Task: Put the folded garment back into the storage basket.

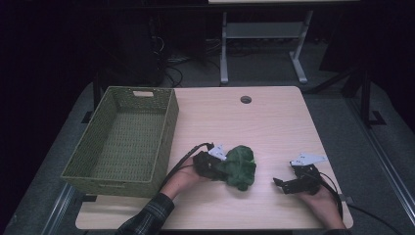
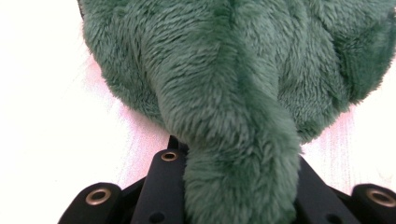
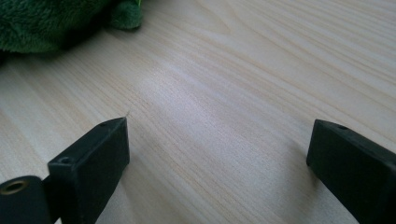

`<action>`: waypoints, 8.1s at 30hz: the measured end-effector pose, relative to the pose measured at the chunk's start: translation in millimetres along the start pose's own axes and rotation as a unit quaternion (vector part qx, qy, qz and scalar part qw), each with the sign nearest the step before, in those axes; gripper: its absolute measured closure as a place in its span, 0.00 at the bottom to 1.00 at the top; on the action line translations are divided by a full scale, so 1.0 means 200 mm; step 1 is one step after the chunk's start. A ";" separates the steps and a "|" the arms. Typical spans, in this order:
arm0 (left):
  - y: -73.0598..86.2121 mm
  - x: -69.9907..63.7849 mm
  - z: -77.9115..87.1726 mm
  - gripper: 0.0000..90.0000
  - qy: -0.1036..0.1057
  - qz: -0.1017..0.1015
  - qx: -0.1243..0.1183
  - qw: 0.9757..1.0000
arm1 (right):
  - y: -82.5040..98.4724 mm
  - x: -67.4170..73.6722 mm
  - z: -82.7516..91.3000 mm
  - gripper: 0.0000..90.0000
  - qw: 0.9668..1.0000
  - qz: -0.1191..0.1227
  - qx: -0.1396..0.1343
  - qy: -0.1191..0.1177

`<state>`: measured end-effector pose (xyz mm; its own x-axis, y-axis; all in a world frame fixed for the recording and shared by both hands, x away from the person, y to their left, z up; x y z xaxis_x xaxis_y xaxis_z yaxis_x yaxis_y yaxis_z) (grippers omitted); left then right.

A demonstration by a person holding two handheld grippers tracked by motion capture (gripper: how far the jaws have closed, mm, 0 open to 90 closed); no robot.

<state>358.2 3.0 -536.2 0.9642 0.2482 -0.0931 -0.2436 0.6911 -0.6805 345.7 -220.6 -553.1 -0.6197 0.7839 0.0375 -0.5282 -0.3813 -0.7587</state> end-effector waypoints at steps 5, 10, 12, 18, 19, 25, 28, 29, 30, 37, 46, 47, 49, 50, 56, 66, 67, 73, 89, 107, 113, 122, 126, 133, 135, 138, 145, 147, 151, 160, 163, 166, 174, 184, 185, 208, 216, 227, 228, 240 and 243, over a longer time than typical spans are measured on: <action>-0.01 0.00 0.02 0.85 -0.003 0.011 0.004 1.000 | 0.00 0.00 0.00 0.06 1.000 0.000 0.000 0.000; -0.04 -0.01 0.05 0.86 -0.011 0.024 0.001 1.000 | 0.00 0.00 0.00 0.06 1.000 0.000 0.000 0.000; -0.06 -0.01 0.08 0.86 -0.013 0.033 -0.006 0.999 | 0.00 0.00 0.00 0.06 1.000 0.000 0.000 0.000; -0.12 -0.01 0.17 0.85 -0.025 0.041 -0.017 0.999 | 0.00 0.00 0.00 0.06 1.000 -0.001 0.000 0.000; -0.13 -0.01 0.20 0.85 -0.027 0.040 -0.019 0.999 | 0.00 0.00 0.00 0.06 1.000 -0.001 0.000 0.000; -0.19 0.01 0.31 0.85 -0.045 0.055 -0.029 0.997 | 0.00 0.00 0.00 0.06 1.000 -0.003 0.001 0.001; -0.21 0.03 0.36 0.85 -0.051 0.056 -0.034 0.996 | 0.00 0.00 0.00 0.06 1.000 -0.003 0.001 0.001; -0.22 0.03 0.38 0.85 -0.055 0.053 -0.033 0.997 | 0.00 0.00 0.00 0.06 1.000 -0.003 0.001 0.001; -0.22 0.03 0.40 0.85 -0.057 0.055 -0.033 0.996 | 0.00 0.00 0.00 0.06 1.000 -0.003 0.001 0.001; -0.24 0.07 0.52 0.85 -0.076 0.057 -0.037 0.995 | 0.00 0.00 0.00 0.06 1.000 -0.003 0.001 0.001; -0.23 0.15 0.72 0.85 -0.109 0.066 -0.050 0.991 | 0.00 0.00 0.00 0.06 1.000 -0.003 0.001 0.001; -0.23 0.15 0.74 0.85 -0.112 0.067 -0.052 0.990 | 0.00 0.00 0.00 0.06 1.000 -0.004 0.001 0.001; -0.22 0.17 0.78 0.85 -0.121 0.069 -0.054 0.989 | 0.00 0.00 0.00 0.06 1.000 -0.004 0.001 0.001; -0.21 0.18 0.80 0.85 -0.124 0.067 -0.053 0.989 | 0.00 0.00 0.00 0.06 1.000 -0.003 0.001 0.001; -0.16 0.23 0.90 0.85 -0.145 0.079 -0.057 0.985 | 0.00 0.00 0.00 0.06 1.000 -0.003 0.001 0.001; -0.01 0.32 1.09 0.85 -0.183 0.110 -0.067 0.975 | 0.00 0.00 0.00 0.06 1.000 -0.003 0.001 0.001; 0.01 0.33 1.12 0.85 -0.188 0.113 -0.071 0.973 | 0.00 0.00 0.00 0.06 1.000 -0.003 0.000 0.001; 0.09 0.38 1.22 0.85 -0.212 0.128 -0.074 0.966 | 0.00 0.00 0.00 0.06 1.000 -0.003 0.000 0.001; 0.38 0.57 1.38 0.85 -0.272 0.194 -0.073 0.940 | 0.00 0.00 0.00 0.06 1.000 -0.004 0.001 0.001; 0.68 0.69 1.26 0.85 -0.270 0.242 -0.008 0.932 | 0.00 0.00 0.00 0.06 1.000 -0.004 0.001 0.001; 0.76 0.70 1.20 0.85 -0.264 0.250 0.023 0.931 | 0.00 0.00 0.00 0.06 1.000 -0.003 0.001 0.001; 0.84 0.71 1.17 0.81 -0.252 0.276 0.065 0.925 | 0.00 0.00 0.00 0.06 1.000 -0.002 0.000 0.002; 0.84 0.70 1.16 0.73 -0.257 0.269 0.070 0.926 | 0.00 0.00 0.00 0.06 1.000 -0.002 -0.001 0.002; 0.84 0.72 1.16 0.38 -0.268 0.252 0.066 0.928 | 0.00 0.00 0.00 0.06 1.000 -0.002 -0.001 0.002; 0.83 0.72 1.16 0.29 -0.272 0.251 0.055 0.927 | 0.00 0.00 0.00 0.06 1.000 -0.002 0.000 0.002; 0.81 0.74 1.18 0.22 -0.283 0.247 0.039 0.926 | 0.00 0.00 0.00 0.06 1.000 -0.002 -0.001 0.002; 0.74 0.73 1.23 0.18 -0.286 0.222 0.017 0.932 | 0.00 0.00 0.00 0.06 1.000 -0.001 -0.001 0.002; 0.70 0.71 1.24 0.18 -0.283 0.218 0.012 0.934 | 0.00 0.00 0.00 0.06 1.000 -0.002 -0.001 0.002; 0.61 0.69 1.27 0.18 -0.280 0.214 -0.007 0.936 | 0.00 0.00 0.00 0.06 1.000 -0.001 -0.001 0.002; 0.38 0.61 1.25 0.18 -0.260 0.187 -0.023 0.947 | 0.00 0.00 0.00 0.06 1.000 -0.001 -0.001 0.002; 0.29 0.58 1.21 0.18 -0.250 0.176 -0.027 0.952 | 0.00 0.00 0.00 0.06 1.000 -0.001 -0.001 0.002; 0.22 0.55 1.18 0.18 -0.245 0.168 -0.039 0.954 | 0.00 0.00 0.00 0.06 1.000 -0.001 -0.001 0.001; 0.01 0.43 1.07 0.18 -0.215 0.145 -0.060 0.964 | 0.00 0.00 0.00 0.06 1.000 -0.001 -0.001 0.001; -0.15 0.30 0.88 0.18 -0.192 0.130 -0.078 0.970 | 0.00 0.00 0.00 0.06 1.000 -0.002 -0.001 0.001; -0.16 0.29 0.85 0.18 -0.193 0.128 -0.076 0.970 | 0.00 0.00 0.00 0.06 1.000 -0.001 -0.001 0.001; -0.14 0.11 0.39 0.17 -0.181 0.104 -0.079 0.975 | 0.00 0.00 0.00 0.06 1.000 -0.001 -0.001 0.001; -0.02 0.10 0.26 0.17 -0.176 0.106 -0.070 0.976 | 0.00 0.00 0.00 0.06 1.000 -0.001 -0.001 0.001; 0.10 0.12 0.15 0.16 -0.167 0.119 -0.064 0.977 | 0.00 0.00 0.00 0.06 1.000 -0.001 0.000 0.001; 0.11 0.12 0.13 0.16 -0.167 0.119 -0.060 0.977 | 0.00 0.00 0.00 0.06 1.000 -0.001 -0.001 0.001; 0.16 0.11 0.08 0.15 -0.172 0.097 -0.068 0.978 | 0.00 0.00 0.00 0.06 1.000 -0.001 0.000 0.001; 0.16 0.11 0.08 0.15 -0.172 0.097 -0.068 0.978 | 0.00 0.00 0.00 0.06 1.000 -0.001 0.000 0.001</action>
<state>369.7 42.3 -548.0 0.8030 0.5960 0.0034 -0.3807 0.5174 -0.7664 345.6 -220.7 -553.1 -0.6170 0.7861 0.0375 -0.5291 -0.3791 -0.7592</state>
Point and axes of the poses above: each handheld gripper's, and its own axes: z roughly backward along the jaws, y roughly out of its underside, x roughly to its left, the point moved 10 cm from there along -z, roughly forward along the jaws, and after that the axes turned 4 degrees about -x, right-handed, at the moved point
